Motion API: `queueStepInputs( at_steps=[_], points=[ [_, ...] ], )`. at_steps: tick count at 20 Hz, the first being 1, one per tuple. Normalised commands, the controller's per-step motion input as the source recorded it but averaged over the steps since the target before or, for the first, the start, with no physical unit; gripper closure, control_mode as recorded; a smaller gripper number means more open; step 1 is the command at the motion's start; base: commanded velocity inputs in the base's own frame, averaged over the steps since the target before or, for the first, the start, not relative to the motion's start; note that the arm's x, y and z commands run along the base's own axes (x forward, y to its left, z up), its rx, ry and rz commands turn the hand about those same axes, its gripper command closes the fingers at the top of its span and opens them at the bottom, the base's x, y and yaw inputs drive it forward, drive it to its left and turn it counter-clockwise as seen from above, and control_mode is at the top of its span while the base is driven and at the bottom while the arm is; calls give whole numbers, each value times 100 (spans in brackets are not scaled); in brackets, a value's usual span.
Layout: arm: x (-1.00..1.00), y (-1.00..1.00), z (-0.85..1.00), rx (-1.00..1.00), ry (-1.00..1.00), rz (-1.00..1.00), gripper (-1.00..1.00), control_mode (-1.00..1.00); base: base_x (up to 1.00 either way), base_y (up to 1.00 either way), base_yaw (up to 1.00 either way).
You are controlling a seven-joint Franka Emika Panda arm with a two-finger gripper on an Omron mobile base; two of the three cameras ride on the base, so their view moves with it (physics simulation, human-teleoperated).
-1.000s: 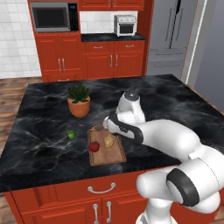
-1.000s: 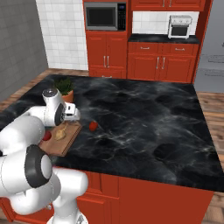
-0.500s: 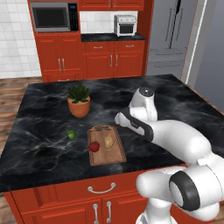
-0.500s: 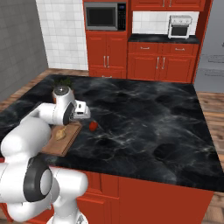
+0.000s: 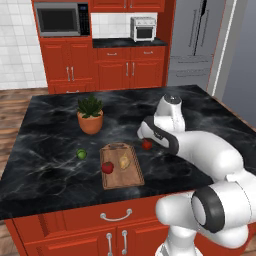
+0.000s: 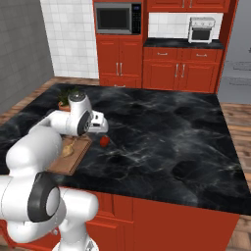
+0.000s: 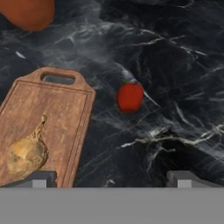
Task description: Place the avocado, onion, tomato, and bell pepper on the cutting board.
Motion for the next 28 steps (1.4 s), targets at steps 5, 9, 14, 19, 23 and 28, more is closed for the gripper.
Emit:
queueStepInputs(
  at_steps=[5, 9, 14, 19, 23, 28],
  points=[
    [26, -2, 0, 0, 5, 0, -100, -100, 0, 0, 0],
    [23, 0, 0, 0, 3, 0, -100, -100, 0, 0, 0],
    [26, 0, -8, 0, 5, 0, -100, -100, 0, 0, 0],
    [31, -2, -15, 0, 8, 0, -100, -100, 0, 0, 0],
    [28, -4, -17, -2, 8, 0, -100, -100, 0, 0, 0],
    [22, -8, -17, -1, 7, 0, -100, -100, 0, 0, 0]
  ],
)
